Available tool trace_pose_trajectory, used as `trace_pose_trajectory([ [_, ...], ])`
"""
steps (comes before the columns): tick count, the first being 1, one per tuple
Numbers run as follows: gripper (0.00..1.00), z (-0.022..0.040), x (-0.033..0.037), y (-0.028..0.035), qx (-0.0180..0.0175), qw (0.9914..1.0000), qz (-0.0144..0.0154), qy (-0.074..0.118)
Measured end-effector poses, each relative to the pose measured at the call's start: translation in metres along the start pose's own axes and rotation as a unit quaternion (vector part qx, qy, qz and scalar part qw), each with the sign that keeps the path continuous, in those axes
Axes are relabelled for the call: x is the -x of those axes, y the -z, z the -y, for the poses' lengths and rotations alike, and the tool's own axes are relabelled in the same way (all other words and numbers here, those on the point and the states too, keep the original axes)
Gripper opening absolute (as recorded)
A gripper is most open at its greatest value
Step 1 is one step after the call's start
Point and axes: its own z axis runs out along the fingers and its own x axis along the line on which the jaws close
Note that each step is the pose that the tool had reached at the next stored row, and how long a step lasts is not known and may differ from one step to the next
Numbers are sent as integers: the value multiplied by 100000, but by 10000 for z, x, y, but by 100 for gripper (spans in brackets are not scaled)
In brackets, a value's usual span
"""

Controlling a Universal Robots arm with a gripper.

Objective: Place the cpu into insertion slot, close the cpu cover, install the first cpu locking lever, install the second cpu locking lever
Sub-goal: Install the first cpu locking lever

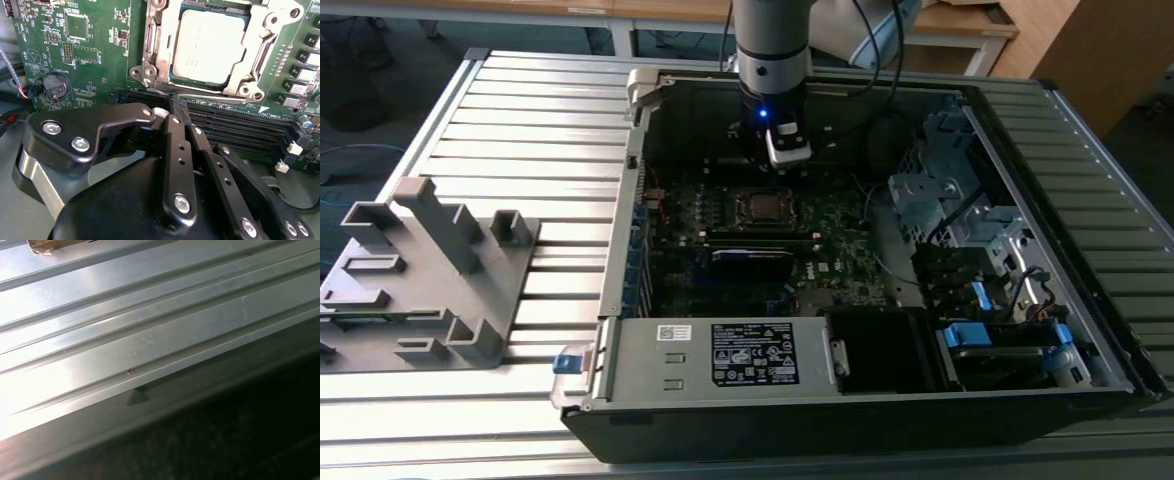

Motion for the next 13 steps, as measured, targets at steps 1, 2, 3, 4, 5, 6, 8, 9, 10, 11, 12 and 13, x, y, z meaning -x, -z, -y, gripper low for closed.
trace_pose_trajectory([
  [1,10,0,0,-1,-32,100000,14,-46],
  [2,10,0,0,-1,-61,100000,33,-81],
  [3,10,0,0,-2,-91,100000,53,-111],
  [4,10,0,0,-3,-108,100000,62,-143],
  [5,10,0,0,-4,-115,100000,68,-172],
  [6,10,1,-1,-6,-117,100000,74,-212],
  [8,10,1,-1,-11,-134,99999,81,-301],
  [9,10,1,-2,-15,-147,99999,83,-349],
  [10,10,2,-2,-18,-158,99999,88,-397],
  [11,10,3,-2,-23,-172,99999,112,-449],
  [12,10,4,-3,-27,-172,99999,113,-505],
  [13,10,4,-3,-31,-187,99998,106,-566],
])
